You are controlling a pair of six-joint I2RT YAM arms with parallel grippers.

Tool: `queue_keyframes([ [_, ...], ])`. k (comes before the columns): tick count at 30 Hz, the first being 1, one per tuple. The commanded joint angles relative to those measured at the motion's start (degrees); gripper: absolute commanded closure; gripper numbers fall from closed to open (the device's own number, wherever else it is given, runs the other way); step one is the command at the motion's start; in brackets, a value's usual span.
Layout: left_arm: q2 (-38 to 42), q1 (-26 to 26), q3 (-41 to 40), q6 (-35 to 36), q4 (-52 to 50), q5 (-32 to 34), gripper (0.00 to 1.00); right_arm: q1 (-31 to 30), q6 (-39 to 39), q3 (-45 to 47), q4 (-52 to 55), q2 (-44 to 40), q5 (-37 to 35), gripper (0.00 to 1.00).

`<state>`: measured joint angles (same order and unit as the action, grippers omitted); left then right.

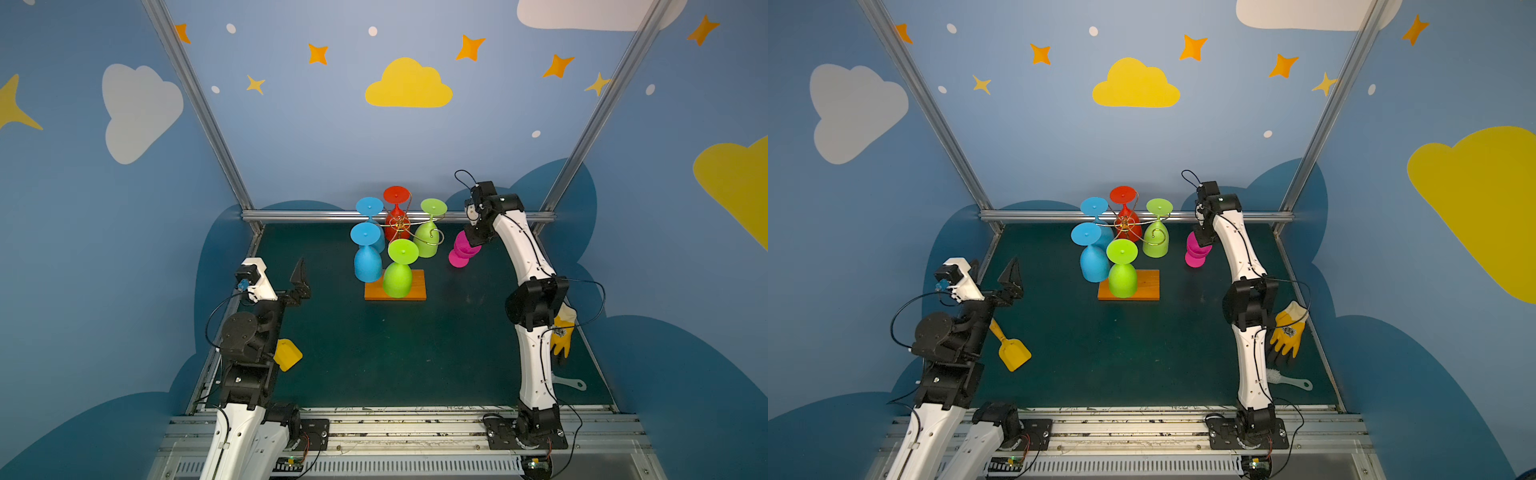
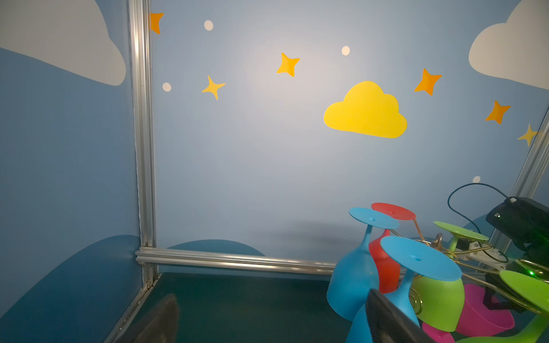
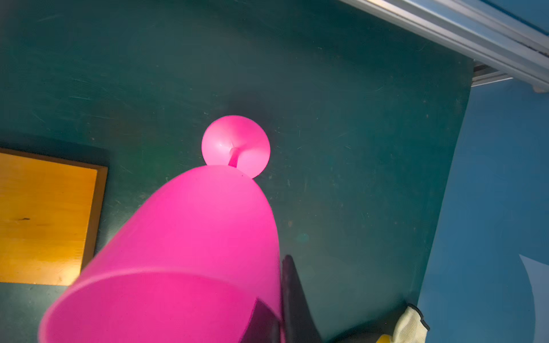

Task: Take the wine glass off the wine glass rack
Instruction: Place the wine glass at the top-right of the table.

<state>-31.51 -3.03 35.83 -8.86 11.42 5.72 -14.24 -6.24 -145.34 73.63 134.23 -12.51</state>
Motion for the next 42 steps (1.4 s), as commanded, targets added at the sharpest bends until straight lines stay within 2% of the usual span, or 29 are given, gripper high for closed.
queue_keyframes([
  [1,0.1,0.92,-0.5,-1.69,0.0,-1.54,0.03,0.0,0.15,-1.89,0.49,1.29,0.87,1.0],
  [12,0.06,2.7,-0.77,-3.75,0.09,-3.25,0.03,0.27,1.02,-1.88,0.03,2.22,3.88,1.0],
  [21,0.04,3.37,-0.94,-4.63,-0.04,-3.61,0.03,0.96,2.11,-1.89,-0.23,2.35,6.5,0.91],
  [30,-0.18,3.91,-0.94,-5.14,0.01,-3.95,0.03,2.17,3.98,-1.79,-1.3,1.17,9.94,0.81],
  [35,-0.29,4.17,-1.03,-5.46,0.01,-4.13,0.03,3.74,5.79,-0.95,-2.85,-0.79,12.55,0.69],
  [36,-0.22,4.25,-1.03,-5.55,0.0,-4.13,0.03,4.16,6.62,-0.28,-3.91,-1.66,12.49,0.64],
  [38,-0.32,4.2,-1.03,-5.85,0.01,-3.97,0.03,4.92,7.89,2.33,-6.5,-3.9,13.62,0.6],
  [42,-0.24,4.34,-1.11,-6.04,0.0,-3.96,0.03,6.74,11.49,8.99,-13.86,-9.92,17.96,0.58],
])
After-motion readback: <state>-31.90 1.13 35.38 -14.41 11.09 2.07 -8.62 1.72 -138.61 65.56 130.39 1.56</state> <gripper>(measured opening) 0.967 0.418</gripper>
